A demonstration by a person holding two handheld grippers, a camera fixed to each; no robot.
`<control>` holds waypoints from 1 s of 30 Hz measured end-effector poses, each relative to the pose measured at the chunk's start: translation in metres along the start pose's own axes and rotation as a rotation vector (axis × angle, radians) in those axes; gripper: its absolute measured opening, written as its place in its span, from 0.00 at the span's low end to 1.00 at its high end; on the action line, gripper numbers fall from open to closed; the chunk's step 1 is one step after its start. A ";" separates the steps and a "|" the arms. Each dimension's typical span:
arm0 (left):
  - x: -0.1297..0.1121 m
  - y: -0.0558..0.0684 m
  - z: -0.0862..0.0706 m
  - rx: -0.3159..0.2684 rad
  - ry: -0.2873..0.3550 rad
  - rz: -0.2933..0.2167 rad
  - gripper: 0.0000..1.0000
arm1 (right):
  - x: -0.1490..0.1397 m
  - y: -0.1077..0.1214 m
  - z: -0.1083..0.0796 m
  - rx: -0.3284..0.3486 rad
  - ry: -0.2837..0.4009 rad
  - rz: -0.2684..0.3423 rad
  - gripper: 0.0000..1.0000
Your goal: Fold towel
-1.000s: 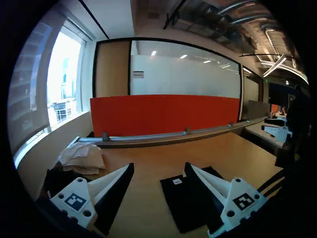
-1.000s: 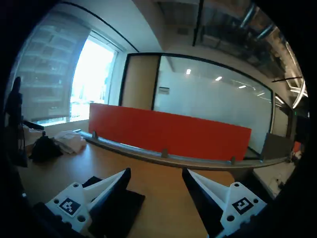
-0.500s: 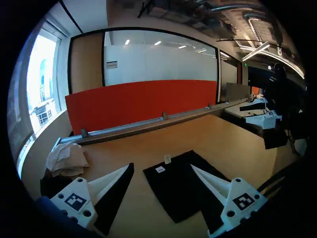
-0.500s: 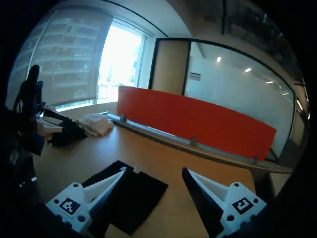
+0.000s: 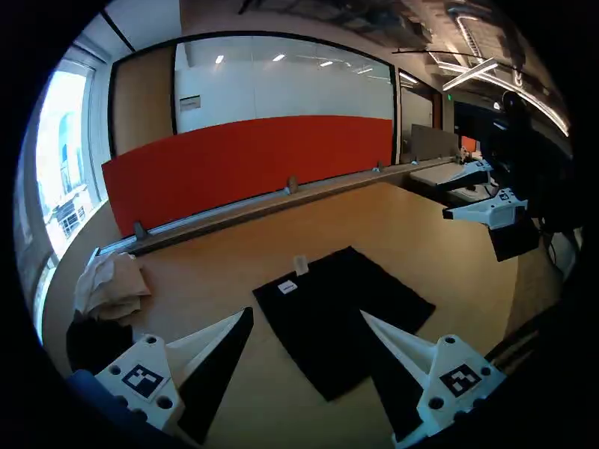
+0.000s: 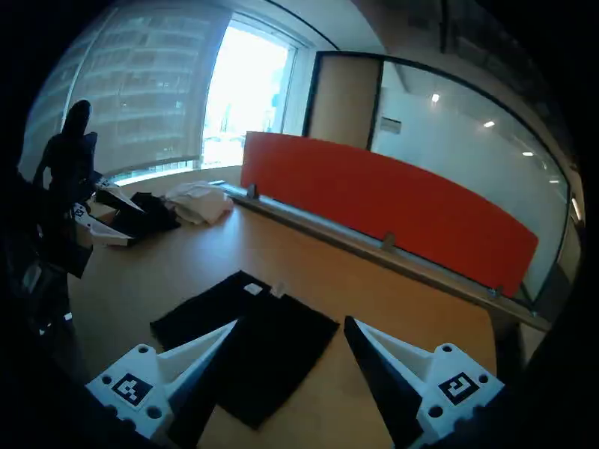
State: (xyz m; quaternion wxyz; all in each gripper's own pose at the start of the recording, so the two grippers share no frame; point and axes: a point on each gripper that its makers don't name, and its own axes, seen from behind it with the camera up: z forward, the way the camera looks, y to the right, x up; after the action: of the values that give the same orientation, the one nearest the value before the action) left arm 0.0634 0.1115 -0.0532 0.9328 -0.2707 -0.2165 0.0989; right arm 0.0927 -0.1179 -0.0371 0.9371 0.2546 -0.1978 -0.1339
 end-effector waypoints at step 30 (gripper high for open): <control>-0.154 0.042 0.060 -0.131 -0.300 0.014 0.95 | -0.155 -0.042 0.044 0.095 -0.244 0.000 1.00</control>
State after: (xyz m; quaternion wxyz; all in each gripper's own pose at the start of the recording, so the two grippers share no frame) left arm -0.1037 0.1279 -0.0850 0.8696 -0.3147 -0.3575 0.1303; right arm -0.0699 -0.1173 -0.0712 0.8929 0.2804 -0.3167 -0.1543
